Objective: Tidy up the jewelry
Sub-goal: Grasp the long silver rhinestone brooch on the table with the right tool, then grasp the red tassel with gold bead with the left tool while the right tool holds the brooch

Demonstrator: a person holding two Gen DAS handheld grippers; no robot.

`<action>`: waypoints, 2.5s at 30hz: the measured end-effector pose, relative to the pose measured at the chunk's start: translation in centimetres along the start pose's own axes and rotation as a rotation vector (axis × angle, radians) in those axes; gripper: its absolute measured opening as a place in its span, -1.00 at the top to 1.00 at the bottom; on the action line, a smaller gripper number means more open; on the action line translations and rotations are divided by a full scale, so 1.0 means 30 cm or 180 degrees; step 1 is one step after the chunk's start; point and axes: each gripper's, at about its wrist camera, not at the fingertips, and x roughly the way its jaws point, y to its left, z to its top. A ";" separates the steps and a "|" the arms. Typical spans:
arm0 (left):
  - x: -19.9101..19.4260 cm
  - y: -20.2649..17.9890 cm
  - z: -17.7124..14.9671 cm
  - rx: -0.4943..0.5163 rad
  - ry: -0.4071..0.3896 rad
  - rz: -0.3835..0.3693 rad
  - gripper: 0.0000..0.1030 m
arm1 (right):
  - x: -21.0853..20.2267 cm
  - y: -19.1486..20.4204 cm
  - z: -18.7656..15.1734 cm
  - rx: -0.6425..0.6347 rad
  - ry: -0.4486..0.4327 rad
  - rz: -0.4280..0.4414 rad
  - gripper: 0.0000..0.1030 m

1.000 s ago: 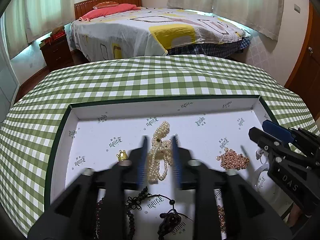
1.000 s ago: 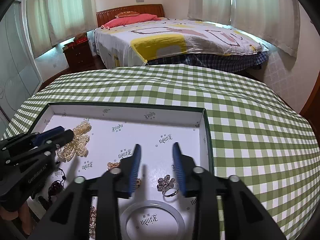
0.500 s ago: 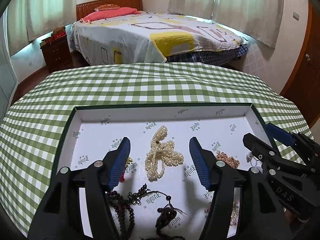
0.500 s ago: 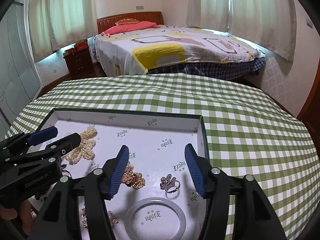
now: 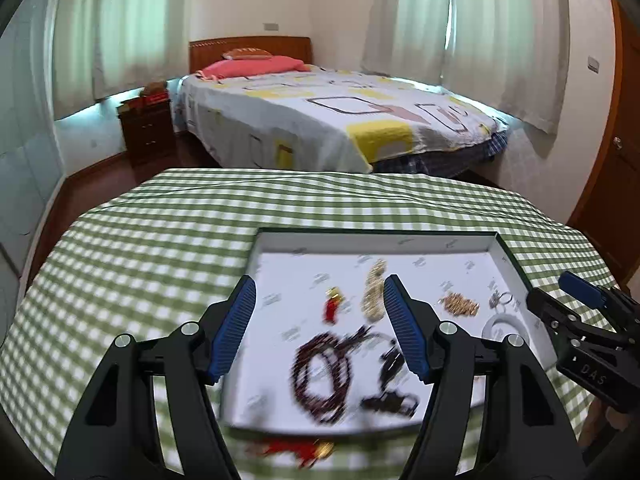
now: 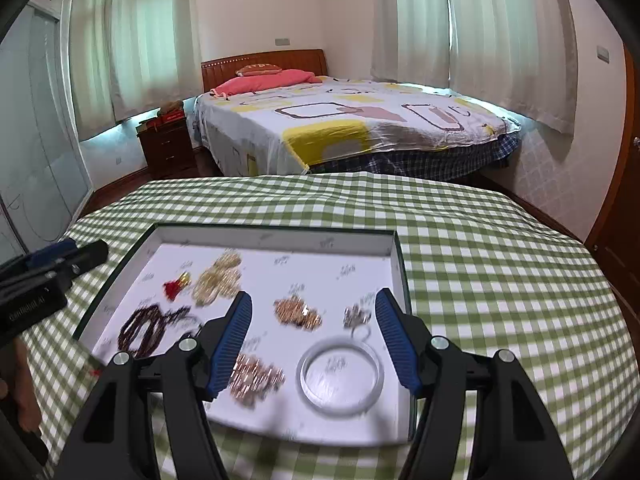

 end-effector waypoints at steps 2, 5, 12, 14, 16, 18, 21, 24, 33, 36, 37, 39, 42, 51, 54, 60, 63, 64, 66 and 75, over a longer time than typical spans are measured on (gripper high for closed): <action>-0.043 0.032 -0.027 -0.0015 -0.0026 0.0050 -0.26 | -0.027 0.018 -0.031 0.0000 0.0010 0.0028 -0.22; -0.088 0.069 -0.069 -0.0032 -0.0036 0.0103 -0.26 | -0.048 0.046 -0.072 -0.0031 0.0052 0.0062 -0.22; -0.138 0.130 -0.171 -0.0026 0.0038 0.0185 -0.26 | -0.059 0.110 -0.167 -0.0085 0.0182 0.0161 -0.22; -0.143 0.139 -0.194 -0.0013 0.0061 0.0200 -0.25 | -0.055 0.127 -0.185 -0.0104 0.0228 0.0201 -0.20; -0.147 0.149 -0.221 -0.0002 0.0098 0.0227 -0.25 | -0.048 0.146 -0.204 -0.0128 0.0278 0.0251 -0.13; -0.146 0.159 -0.246 -0.0013 0.0144 0.0244 -0.25 | -0.041 0.164 -0.222 -0.0153 0.0328 0.0305 -0.07; -0.135 0.178 -0.282 -0.0054 0.0242 0.0266 -0.25 | -0.022 0.198 -0.251 -0.0210 0.0424 0.0385 0.01; -0.131 0.186 -0.298 -0.0071 0.0274 0.0287 -0.25 | -0.008 0.226 -0.273 -0.0271 0.0494 0.0432 0.10; -0.115 0.182 -0.317 -0.0080 0.0347 0.0282 -0.24 | 0.015 0.261 -0.330 -0.0421 0.0678 0.0463 0.56; -0.105 0.175 -0.323 -0.0077 0.0380 0.0268 -0.24 | 0.011 0.268 -0.333 -0.0487 0.0688 0.0489 0.74; -0.102 0.172 -0.326 -0.0076 0.0393 0.0260 -0.23 | 0.008 0.267 -0.334 -0.0493 0.0683 0.0483 0.74; -0.097 0.166 -0.329 -0.0072 0.0410 0.0247 -0.23 | 0.005 0.263 -0.335 -0.0495 0.0675 0.0466 0.74; -0.089 0.153 -0.335 -0.0050 0.0434 0.0221 -0.22 | 0.001 0.241 -0.327 -0.0457 0.0653 0.0433 0.74; -0.044 0.090 -0.344 0.0028 0.0522 0.0107 -0.22 | -0.004 0.143 -0.306 -0.0288 0.0588 0.0275 0.74; -0.024 0.066 -0.342 0.0063 0.0544 0.0080 -0.22 | -0.003 0.108 -0.305 -0.0213 0.0583 0.0247 0.74; 0.026 0.039 -0.338 0.0084 0.0638 0.0058 -0.21 | 0.003 0.076 -0.300 -0.0127 0.0572 0.0247 0.74; 0.043 0.032 -0.340 0.0094 0.0677 0.0062 -0.21 | 0.007 0.065 -0.298 -0.0096 0.0569 0.0255 0.74; 0.051 0.031 -0.341 0.0096 0.0697 0.0059 -0.19 | 0.009 0.062 -0.298 -0.0083 0.0571 0.0258 0.74; 0.058 0.034 -0.343 0.0091 0.0726 0.0050 -0.02 | 0.014 0.055 -0.299 -0.0059 0.0577 0.0260 0.74; 0.057 0.041 -0.348 0.0103 0.0751 -0.0070 0.55 | 0.022 0.046 -0.300 -0.0016 0.0596 0.0275 0.74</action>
